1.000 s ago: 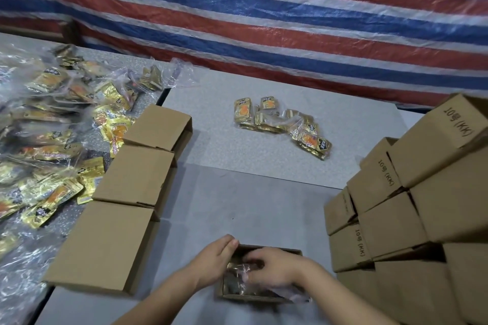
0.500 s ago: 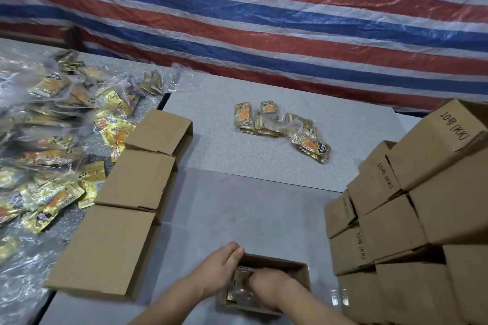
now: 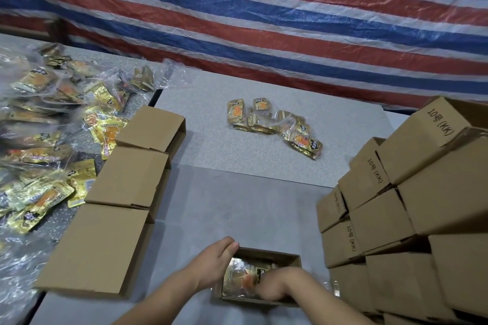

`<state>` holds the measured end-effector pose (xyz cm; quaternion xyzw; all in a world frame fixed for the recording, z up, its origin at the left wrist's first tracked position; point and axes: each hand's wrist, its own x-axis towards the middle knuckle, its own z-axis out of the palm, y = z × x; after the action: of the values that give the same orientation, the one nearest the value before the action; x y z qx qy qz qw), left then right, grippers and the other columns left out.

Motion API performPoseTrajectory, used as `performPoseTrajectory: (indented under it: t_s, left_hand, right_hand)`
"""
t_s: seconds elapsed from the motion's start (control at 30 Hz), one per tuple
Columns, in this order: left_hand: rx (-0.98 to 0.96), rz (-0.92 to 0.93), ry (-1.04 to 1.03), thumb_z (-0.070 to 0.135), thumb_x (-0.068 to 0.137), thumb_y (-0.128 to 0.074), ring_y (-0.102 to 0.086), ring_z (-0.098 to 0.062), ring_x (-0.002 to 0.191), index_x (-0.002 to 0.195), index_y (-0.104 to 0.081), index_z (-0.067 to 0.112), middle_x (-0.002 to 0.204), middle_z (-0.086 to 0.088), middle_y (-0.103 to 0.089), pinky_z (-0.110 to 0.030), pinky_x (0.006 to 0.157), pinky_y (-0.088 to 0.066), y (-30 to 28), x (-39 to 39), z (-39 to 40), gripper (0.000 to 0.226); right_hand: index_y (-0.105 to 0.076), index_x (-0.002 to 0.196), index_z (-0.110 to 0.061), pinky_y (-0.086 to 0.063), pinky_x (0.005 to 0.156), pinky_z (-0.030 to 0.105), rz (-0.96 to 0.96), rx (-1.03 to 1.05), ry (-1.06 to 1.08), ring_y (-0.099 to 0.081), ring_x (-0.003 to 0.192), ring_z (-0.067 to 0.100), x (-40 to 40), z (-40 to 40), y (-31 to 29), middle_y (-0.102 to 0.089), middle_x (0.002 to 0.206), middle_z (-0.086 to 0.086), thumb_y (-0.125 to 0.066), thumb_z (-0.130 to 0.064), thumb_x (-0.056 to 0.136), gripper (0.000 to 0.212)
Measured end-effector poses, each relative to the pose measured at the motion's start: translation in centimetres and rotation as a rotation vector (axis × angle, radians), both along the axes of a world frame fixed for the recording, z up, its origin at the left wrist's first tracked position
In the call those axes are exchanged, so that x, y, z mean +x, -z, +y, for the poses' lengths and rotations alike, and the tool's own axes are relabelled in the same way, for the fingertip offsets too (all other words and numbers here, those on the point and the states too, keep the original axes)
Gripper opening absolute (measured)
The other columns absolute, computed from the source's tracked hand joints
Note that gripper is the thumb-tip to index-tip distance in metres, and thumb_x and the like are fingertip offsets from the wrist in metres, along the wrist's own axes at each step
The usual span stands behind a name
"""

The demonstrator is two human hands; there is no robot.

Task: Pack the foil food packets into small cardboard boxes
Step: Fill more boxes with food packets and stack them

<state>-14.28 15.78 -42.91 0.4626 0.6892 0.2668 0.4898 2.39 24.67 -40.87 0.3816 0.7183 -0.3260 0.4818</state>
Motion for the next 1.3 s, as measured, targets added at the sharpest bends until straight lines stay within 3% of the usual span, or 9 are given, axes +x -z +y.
performPoseTrajectory:
  t_s: [0.17,0.27,0.37,0.47,0.6,0.83,0.97,1.1,1.3]
  left_hand:
    - [-0.024,-0.010,0.000,0.041,0.104,-0.035,-0.059,-0.015,0.096,0.099,-0.057,0.016,0.099,-0.004,-0.064,-0.029,0.089,-0.044,-0.3,0.2,0.0,0.034]
    - [-0.016,0.033,-0.046,0.040,0.104,-0.037,-0.058,-0.017,0.101,0.099,-0.055,0.021,0.102,-0.001,-0.063,-0.031,0.094,-0.043,-0.5,0.3,0.3,0.027]
    - [-0.046,0.061,-0.130,0.043,0.102,-0.040,-0.054,-0.018,0.121,0.128,-0.052,0.016,0.129,-0.004,-0.058,-0.027,0.102,-0.039,-0.2,0.8,0.4,0.040]
    - [-0.072,0.025,-0.186,0.052,0.098,-0.045,-0.039,-0.019,0.139,0.149,-0.031,0.012,0.153,-0.007,-0.037,-0.031,0.113,-0.030,0.1,1.5,-0.5,0.067]
    - [-0.086,0.029,-0.235,0.050,0.095,-0.052,-0.035,-0.021,0.141,0.152,-0.025,0.011,0.156,-0.009,-0.032,-0.032,0.115,-0.027,0.3,2.8,-1.7,0.074]
    - [-0.056,0.117,-0.316,0.023,0.105,-0.033,-0.059,-0.027,0.110,0.124,-0.049,0.012,0.128,-0.018,-0.059,-0.026,0.082,-0.038,-2.3,2.8,-1.4,0.027]
    - [0.052,0.224,-0.337,0.026,0.106,-0.030,-0.057,-0.033,0.115,0.122,-0.052,0.009,0.124,-0.020,-0.061,-0.034,0.087,-0.040,-9.5,0.8,0.6,0.032]
    - [0.208,-0.010,-0.417,0.030,0.106,-0.032,-0.055,-0.041,0.113,0.120,-0.053,0.014,0.128,-0.032,-0.053,-0.045,0.099,-0.041,-22.2,-0.3,2.6,0.030]
    - [0.584,-0.286,-0.237,0.027,0.104,-0.036,-0.061,-0.024,0.113,0.129,-0.058,0.028,0.123,-0.002,-0.065,-0.042,0.097,-0.046,-40.5,5.5,1.9,0.034]
  right_hand:
    - [-0.056,0.137,-0.016,-0.037,0.105,0.031,0.127,0.114,0.173,-0.051,0.130,0.027,0.5,-1.3,0.1,-0.054,0.143,0.010,-0.035,-0.045,0.100,0.051]
    - [-0.068,0.090,-0.016,-0.046,0.075,0.027,0.285,0.245,0.247,-0.066,0.100,0.027,1.2,-0.9,-1.6,-0.071,0.100,0.009,-0.044,-0.042,0.099,0.037]
    - [-0.052,0.066,-0.019,-0.041,0.060,0.029,0.459,0.506,0.316,-0.059,0.072,0.018,2.5,-0.6,-4.3,-0.062,0.073,-0.003,-0.050,-0.040,0.096,0.036]
    - [-0.043,0.078,-0.027,-0.045,0.066,0.033,0.456,0.878,0.272,-0.057,0.077,0.018,4.0,-1.0,-5.5,-0.052,0.083,-0.006,-0.047,-0.046,0.094,0.026]
    - [-0.031,0.135,-0.024,-0.049,0.083,0.038,0.272,0.812,0.296,-0.059,0.109,0.026,4.9,-1.4,-4.7,-0.045,0.126,0.005,-0.048,-0.041,0.099,0.044]
    - [-0.049,0.124,-0.011,-0.048,0.091,0.036,0.229,0.624,0.263,-0.061,0.113,0.031,2.8,-1.4,-5.9,-0.063,0.122,0.012,-0.049,-0.016,0.100,0.025]
    - [-0.052,0.122,-0.009,-0.049,0.091,0.038,0.316,0.668,0.189,-0.060,0.113,0.033,1.3,0.6,-12.9,-0.062,0.122,0.014,-0.059,-0.011,0.093,0.030]
    - [-0.056,0.116,-0.008,-0.048,0.075,0.035,0.470,0.822,0.092,-0.063,0.104,0.032,1.1,3.3,-25.2,-0.063,0.113,0.012,-0.057,-0.003,0.091,0.025]
    - [-0.060,0.110,-0.015,-0.056,0.070,0.030,0.633,1.036,0.086,-0.065,0.090,0.018,7.9,4.8,-42.6,-0.065,0.104,0.003,-0.052,-0.018,0.101,0.013]
